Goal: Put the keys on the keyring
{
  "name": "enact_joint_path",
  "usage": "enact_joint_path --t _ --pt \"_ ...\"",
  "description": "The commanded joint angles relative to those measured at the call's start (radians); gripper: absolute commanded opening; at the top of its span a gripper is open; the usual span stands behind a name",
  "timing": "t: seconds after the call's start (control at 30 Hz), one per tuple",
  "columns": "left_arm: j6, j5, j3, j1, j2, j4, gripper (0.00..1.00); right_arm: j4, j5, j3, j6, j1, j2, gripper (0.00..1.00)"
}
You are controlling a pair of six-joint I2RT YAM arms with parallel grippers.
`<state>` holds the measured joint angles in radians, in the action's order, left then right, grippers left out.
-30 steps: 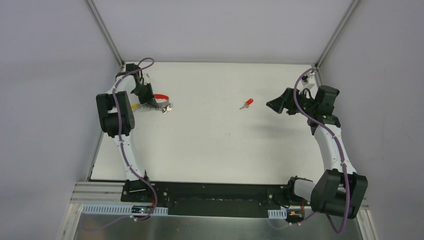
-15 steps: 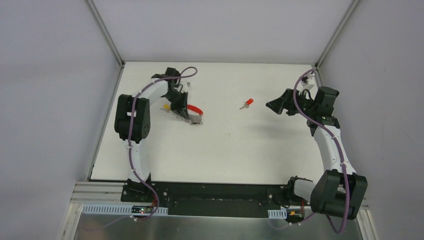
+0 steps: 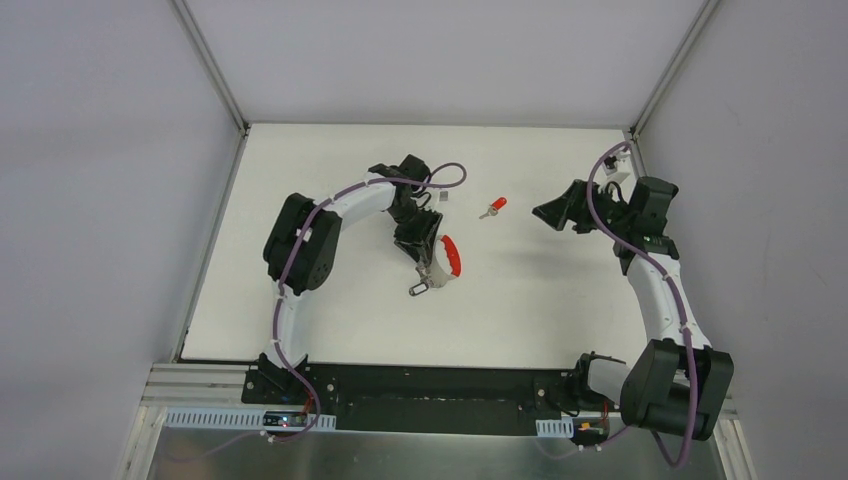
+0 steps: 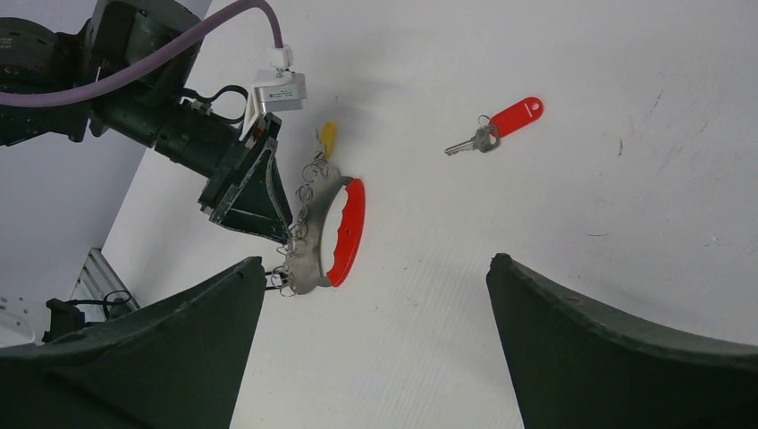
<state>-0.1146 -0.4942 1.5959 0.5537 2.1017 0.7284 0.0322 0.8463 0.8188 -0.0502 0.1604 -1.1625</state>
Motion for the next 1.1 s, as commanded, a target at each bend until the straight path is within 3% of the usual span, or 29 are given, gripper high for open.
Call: enact_joint_path --t 0.0,0.1,0.2,0.57,0.77,1.07 --pt "0.057 0.048 -0.038 -0.015 -0.09 0.0 0.49 -0.059 0.023 0.001 0.013 0.016 0.023 0.98" --pt "0.097 0.088 -0.058 -0.018 -0.151 -0.003 0.6 -0.058 0.025 0.001 0.016 0.022 0.023 0.98" --pt "0.101 0.118 -0.049 -0.031 -0.181 -0.011 0.62 -0.06 0.034 -0.001 0.017 0.023 0.021 0.98" --pt "-0.014 0.118 0.147 -0.089 0.015 0.029 0.38 -0.061 0.04 -0.003 0.016 0.024 0.026 0.98" --pt "-0.059 0.118 0.156 -0.114 0.051 0.009 0.34 -0.061 0.039 -0.004 0.015 0.027 0.025 0.98" --pt "-0.102 0.051 0.131 -0.127 0.077 -0.016 0.34 -0.06 0.038 0.0 0.013 0.028 0.009 0.98"
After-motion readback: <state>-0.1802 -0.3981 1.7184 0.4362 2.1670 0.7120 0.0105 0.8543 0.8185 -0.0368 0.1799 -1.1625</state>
